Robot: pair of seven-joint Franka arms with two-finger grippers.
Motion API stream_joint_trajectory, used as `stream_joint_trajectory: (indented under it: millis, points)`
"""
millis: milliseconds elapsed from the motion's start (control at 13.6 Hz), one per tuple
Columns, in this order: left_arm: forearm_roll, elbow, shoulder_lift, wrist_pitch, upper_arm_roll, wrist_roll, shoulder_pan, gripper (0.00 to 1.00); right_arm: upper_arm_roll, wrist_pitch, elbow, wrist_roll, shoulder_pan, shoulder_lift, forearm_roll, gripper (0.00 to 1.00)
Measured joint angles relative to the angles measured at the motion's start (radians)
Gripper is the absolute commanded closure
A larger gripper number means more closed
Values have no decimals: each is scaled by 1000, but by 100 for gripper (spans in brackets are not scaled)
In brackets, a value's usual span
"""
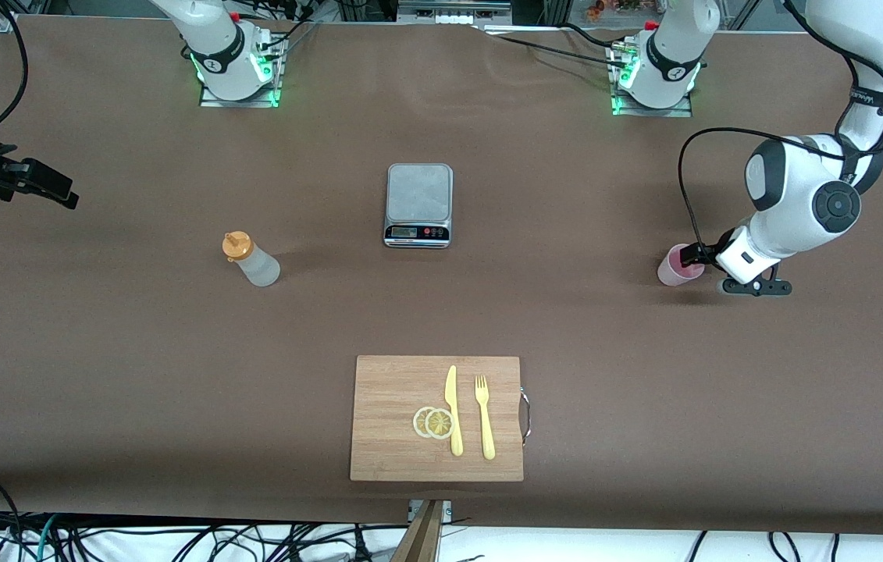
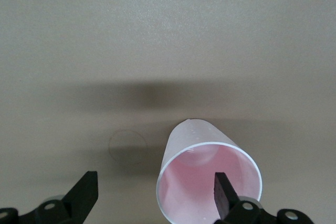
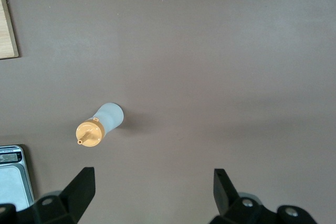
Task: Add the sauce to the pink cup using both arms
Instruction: 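Close the left gripper on the pink cup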
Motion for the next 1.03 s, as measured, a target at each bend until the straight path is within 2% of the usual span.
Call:
stream_joint_trajectory:
  millis: [147,367,513,660,807,1027]
  points:
    - [0,-1,0,1,0,0,0,39,0,0,0,0,0,0,0,0]
    - [0,-3,2,2,0,1,0,50,0,0,0,0,0,0,0,0]
    - [0,-3,6,3,0,1,0,68,0,0,0,0,0,0,0,0]
    - [0,-3,8,4,0,1,0,81,0,0,0,0,0,0,0,0]
    - [0,-3,11,5,1,1,0,100,0,0,0,0,0,0,0,0]
    - [0,9,10,5,1,0,0,100,0,0,0,0,0,0,0,0]
